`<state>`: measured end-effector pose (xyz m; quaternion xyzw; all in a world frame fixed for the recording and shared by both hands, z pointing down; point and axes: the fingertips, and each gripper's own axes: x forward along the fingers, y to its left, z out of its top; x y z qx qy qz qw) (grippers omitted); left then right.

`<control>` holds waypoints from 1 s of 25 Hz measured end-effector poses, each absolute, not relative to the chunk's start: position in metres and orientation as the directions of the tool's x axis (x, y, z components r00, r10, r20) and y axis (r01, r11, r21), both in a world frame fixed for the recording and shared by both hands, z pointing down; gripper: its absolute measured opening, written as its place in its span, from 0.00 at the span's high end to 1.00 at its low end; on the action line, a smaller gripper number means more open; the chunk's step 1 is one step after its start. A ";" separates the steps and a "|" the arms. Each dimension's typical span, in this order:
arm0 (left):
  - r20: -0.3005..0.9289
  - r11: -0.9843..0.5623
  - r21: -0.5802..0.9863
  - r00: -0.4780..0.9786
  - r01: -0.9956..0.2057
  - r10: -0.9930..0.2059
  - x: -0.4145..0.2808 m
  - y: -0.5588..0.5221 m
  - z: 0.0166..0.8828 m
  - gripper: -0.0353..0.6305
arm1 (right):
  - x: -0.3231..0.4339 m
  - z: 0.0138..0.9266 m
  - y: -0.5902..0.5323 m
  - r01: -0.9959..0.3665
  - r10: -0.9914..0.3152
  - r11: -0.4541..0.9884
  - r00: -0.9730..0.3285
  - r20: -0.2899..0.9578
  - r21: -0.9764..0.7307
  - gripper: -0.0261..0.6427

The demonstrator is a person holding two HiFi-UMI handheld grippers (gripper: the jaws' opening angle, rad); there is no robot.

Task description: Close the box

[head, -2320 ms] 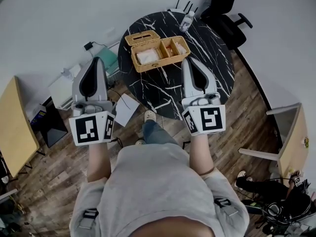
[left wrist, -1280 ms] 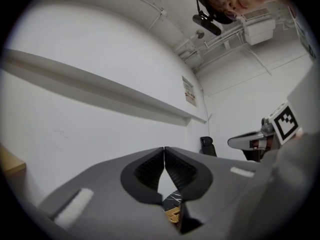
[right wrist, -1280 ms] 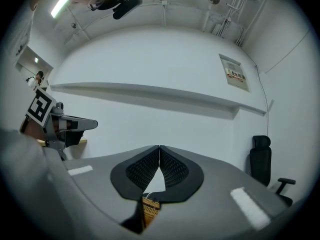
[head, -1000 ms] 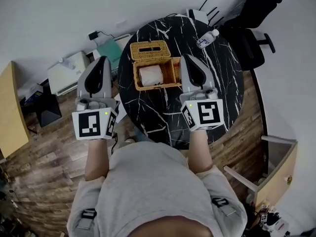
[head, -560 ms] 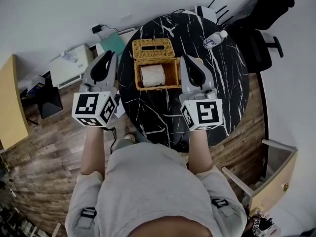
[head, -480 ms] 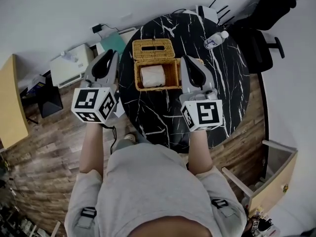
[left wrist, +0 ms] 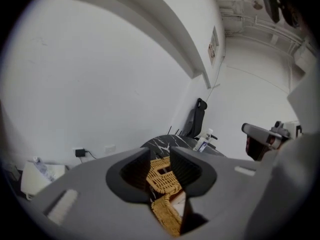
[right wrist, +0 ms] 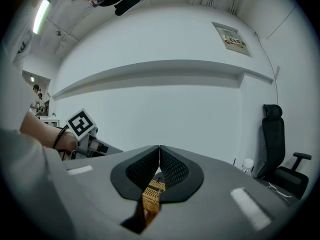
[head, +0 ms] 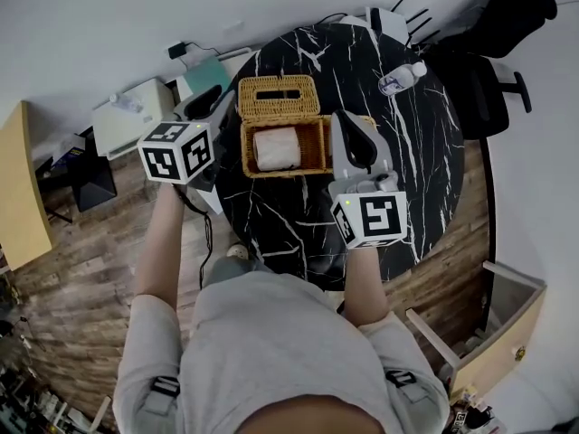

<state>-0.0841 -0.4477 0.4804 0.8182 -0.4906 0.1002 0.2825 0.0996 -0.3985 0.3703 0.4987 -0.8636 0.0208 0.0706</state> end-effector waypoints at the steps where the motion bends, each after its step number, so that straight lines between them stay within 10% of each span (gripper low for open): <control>1: 0.457 -0.351 0.383 0.505 -0.855 -0.732 -0.083 -0.451 0.488 0.74 | 0.100 0.372 -0.400 -0.863 -0.857 0.504 -0.495 0.145 0.030 0.95; 25: 0.537 0.019 0.761 0.615 -0.648 -0.578 -0.078 -0.492 0.608 0.69 | 0.105 0.424 -0.432 -0.847 -0.824 0.529 -0.528 0.204 -0.056 0.95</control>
